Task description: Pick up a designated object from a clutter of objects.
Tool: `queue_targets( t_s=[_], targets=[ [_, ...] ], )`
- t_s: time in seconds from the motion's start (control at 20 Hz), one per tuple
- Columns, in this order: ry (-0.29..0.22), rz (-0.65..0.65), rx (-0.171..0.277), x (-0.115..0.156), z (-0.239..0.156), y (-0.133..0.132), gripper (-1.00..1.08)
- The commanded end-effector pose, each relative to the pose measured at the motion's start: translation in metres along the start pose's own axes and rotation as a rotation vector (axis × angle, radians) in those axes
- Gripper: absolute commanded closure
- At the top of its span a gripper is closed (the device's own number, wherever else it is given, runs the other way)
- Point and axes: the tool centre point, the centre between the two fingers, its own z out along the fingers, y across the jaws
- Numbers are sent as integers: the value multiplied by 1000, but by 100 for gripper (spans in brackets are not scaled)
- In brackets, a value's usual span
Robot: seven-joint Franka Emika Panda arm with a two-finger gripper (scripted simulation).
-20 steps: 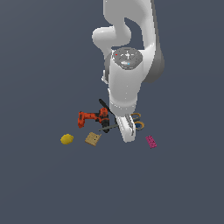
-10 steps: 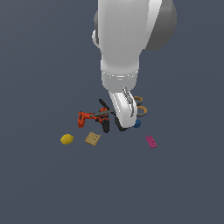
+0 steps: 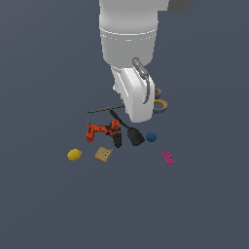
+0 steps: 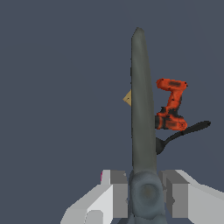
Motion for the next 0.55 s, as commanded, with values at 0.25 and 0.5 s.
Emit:
queue_targets(
  t_s=[0.25, 0.5],
  targets=[
    [0, -1, -1, 5, -28, -3, 108],
    [0, -1, -1, 6, -32, -4, 108]
  ],
)
